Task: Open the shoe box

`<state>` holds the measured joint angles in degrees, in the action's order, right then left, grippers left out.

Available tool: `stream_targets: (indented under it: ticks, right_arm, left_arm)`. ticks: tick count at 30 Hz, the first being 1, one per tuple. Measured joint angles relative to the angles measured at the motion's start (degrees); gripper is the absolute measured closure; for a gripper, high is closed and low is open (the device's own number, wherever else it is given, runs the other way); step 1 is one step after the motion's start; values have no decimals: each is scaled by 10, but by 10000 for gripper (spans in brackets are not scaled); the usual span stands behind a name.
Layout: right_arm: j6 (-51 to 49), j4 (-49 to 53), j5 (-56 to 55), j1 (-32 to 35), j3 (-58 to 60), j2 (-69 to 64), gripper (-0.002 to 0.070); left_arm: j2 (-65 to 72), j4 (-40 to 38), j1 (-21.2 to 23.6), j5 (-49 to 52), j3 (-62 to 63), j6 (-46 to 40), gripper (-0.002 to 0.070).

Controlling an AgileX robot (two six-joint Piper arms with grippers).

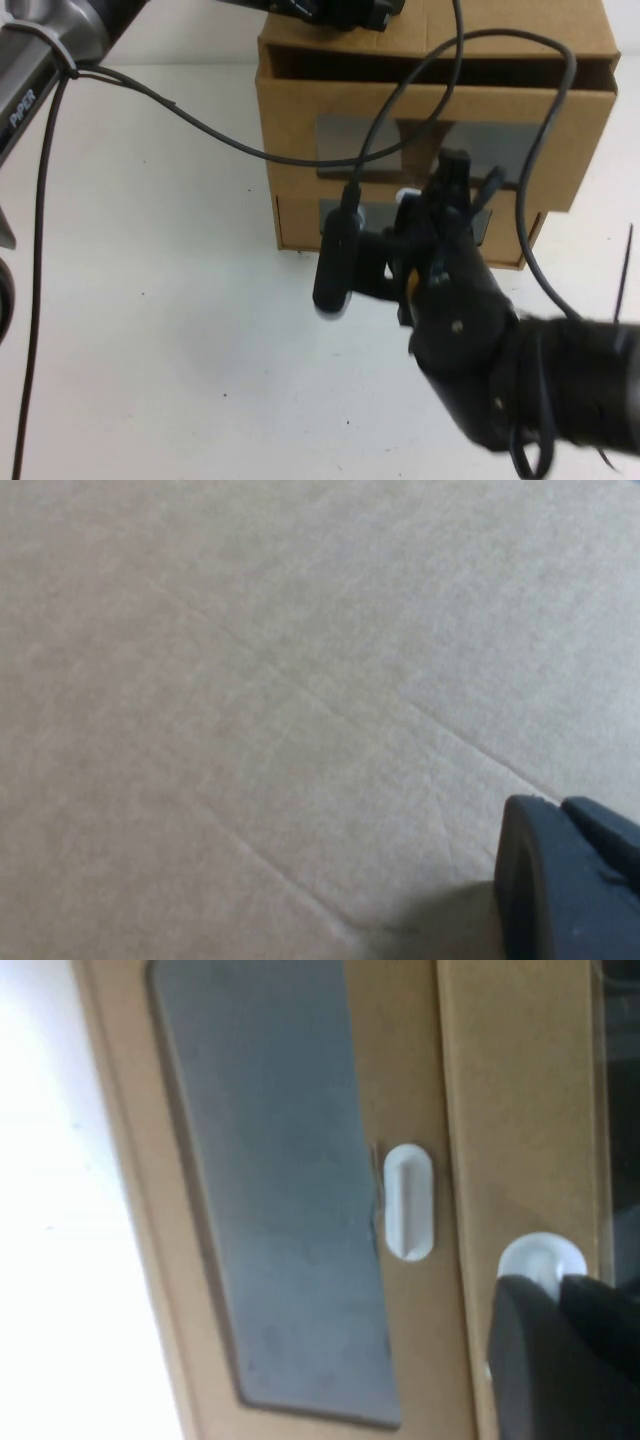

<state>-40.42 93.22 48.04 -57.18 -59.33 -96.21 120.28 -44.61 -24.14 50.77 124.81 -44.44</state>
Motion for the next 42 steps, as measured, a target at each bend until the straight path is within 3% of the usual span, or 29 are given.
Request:
stream_targets:
  ticks: [16, 25, 28, 32, 36, 39, 42]
  right_arm:
    - [-3, -126, 141, -177, 22, 48, 677]
    - [-17, -114, 154, -180, 23, 50, 663]
    - [-28, -82, 154, -177, 23, 50, 568]
    - [-43, -47, 150, -177, 23, 51, 330]
    - [-45, -88, 95, -177, 23, 70, 113]
    - [-45, -125, 46, -177, 23, 99, 23]
    - [-45, -158, 5, -177, 22, 146, -5]
  left_arm:
    - [-1, -1, -1, 1, 0, 0, 682]
    - [-1, -1, -1, 1, 0, 0, 682]
    - [-1, -1, -1, 1, 0, 0, 682]
    - [-1, -1, -1, 1, 0, 0, 682]
    - [-1, -1, -1, 1, 0, 0, 682]
    - [-1, -1, -1, 1, 0, 0, 682]
    - [-1, -1, -1, 1, 0, 0, 682]
